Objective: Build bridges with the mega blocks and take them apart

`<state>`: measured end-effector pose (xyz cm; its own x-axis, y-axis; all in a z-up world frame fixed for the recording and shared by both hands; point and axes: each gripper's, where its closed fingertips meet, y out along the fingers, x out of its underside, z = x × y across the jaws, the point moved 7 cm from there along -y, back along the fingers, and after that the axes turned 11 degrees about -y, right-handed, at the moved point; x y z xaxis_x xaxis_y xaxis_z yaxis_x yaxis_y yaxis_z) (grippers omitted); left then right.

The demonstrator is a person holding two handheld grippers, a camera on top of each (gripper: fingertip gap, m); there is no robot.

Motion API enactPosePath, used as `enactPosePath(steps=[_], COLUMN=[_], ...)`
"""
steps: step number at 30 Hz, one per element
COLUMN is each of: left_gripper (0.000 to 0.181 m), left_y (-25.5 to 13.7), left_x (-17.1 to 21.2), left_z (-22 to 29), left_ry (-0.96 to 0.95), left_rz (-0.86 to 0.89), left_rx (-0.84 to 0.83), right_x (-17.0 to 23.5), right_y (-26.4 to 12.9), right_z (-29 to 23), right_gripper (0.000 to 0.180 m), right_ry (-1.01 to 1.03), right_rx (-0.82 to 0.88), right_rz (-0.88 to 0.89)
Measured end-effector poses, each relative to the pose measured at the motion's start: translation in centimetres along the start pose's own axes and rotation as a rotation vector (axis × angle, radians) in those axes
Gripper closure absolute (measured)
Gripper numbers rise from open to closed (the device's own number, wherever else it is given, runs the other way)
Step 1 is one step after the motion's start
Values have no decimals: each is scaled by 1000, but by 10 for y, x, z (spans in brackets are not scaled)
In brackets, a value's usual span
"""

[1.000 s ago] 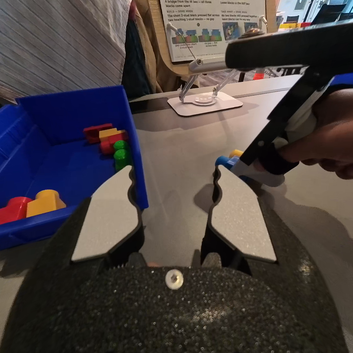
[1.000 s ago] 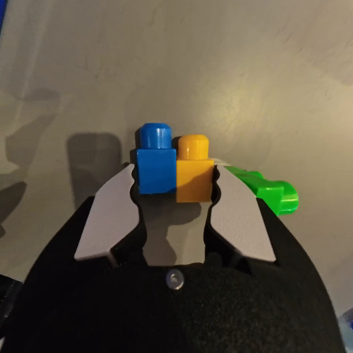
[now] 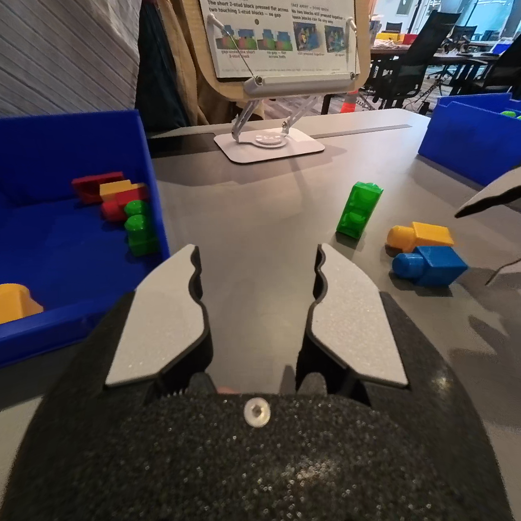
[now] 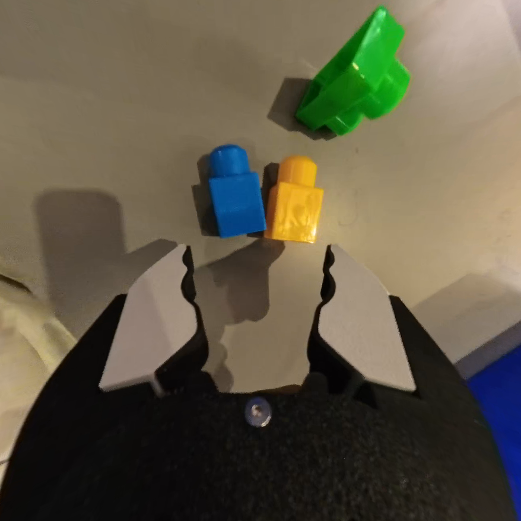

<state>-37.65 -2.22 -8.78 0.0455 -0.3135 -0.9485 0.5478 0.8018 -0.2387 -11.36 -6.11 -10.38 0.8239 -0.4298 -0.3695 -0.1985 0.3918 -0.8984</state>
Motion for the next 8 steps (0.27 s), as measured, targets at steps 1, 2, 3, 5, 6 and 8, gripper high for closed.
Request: enactPosePath(steps=[1,2,3,5,6,8], left_gripper=[104,104,104,104,103,103], left_y=[0,1,1,2,2,3], left_x=[0,0,0,1,1,1], left_z=[1,2,3,5,6,7], left_ry=[-2,-4,-5,-3,0,11], left_rz=[-4,-7,-9,-15,-17,-18], left_rx=[7,14,20,28,32,35], right_x=[2,3,3,-2,-5,-9], right_y=[4,7,11,17,19,22], right_z=[4,9,12,12,13,15], right_gripper=[91,91,91,91,91,92], right_ry=[30,72,119,182,187,160], right_rx=[-15,-41,-82,-189,-210,-227], right_rz=[3,12,25,42,58,60])
